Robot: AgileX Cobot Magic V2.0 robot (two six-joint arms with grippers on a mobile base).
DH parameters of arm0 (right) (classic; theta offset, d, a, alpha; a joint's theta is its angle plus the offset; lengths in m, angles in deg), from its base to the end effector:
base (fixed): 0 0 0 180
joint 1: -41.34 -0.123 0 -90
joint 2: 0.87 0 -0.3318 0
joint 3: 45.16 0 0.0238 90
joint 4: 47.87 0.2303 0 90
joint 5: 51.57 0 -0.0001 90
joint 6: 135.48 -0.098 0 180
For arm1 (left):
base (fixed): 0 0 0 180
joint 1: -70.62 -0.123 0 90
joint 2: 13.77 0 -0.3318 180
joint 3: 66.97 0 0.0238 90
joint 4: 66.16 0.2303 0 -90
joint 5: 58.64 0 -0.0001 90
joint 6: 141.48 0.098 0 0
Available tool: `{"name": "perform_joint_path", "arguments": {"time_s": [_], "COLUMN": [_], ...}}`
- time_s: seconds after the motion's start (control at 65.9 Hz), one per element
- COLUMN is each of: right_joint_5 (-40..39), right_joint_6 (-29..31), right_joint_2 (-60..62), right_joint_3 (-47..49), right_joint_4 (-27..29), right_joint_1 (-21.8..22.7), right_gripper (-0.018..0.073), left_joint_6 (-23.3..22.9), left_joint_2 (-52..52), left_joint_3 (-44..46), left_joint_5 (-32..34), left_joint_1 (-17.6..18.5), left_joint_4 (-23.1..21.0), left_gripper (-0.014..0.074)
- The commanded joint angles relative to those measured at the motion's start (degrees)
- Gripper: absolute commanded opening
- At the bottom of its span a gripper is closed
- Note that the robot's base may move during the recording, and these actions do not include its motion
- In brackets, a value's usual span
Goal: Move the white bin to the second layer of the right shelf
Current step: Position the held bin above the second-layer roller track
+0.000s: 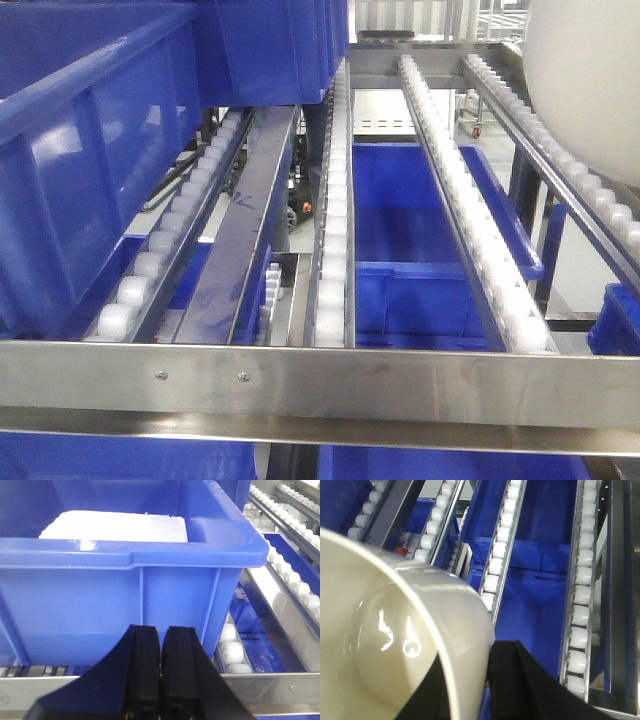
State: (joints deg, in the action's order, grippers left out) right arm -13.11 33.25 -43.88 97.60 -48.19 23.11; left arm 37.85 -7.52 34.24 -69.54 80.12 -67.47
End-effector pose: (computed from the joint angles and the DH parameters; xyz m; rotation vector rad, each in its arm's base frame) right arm 0.0630 0.0204 0.3646 -0.1291 2.0825 0.3086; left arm -0.0050 0.0004 0.1925 0.1136 1.6729 -0.1545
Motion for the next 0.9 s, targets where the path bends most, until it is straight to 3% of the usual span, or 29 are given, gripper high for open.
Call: {"name": "perform_joint_path", "arguments": {"time_s": [0.0,0.88], "right_joint_5": [-4.95,-6.35], "right_joint_6": [0.27,0.27], "right_joint_2": [0.00,0.00], "right_joint_3": [1.79,1.79], "right_joint_4": [-0.17,-0.17], "right_joint_1": [0.27,0.27], "right_gripper": [0.0053,0.0053], "left_joint_6": [-0.56,-0.56], "left_joint_2": [-0.83,-0.83], "left_joint_3": [-1.56,-1.56], "left_joint_5": [5.18,5.18], "left_joint_1": [0.38,0.38], "left_joint_4": [-0.07,-0.07], "left_gripper": [0.0085,0.0085]}}
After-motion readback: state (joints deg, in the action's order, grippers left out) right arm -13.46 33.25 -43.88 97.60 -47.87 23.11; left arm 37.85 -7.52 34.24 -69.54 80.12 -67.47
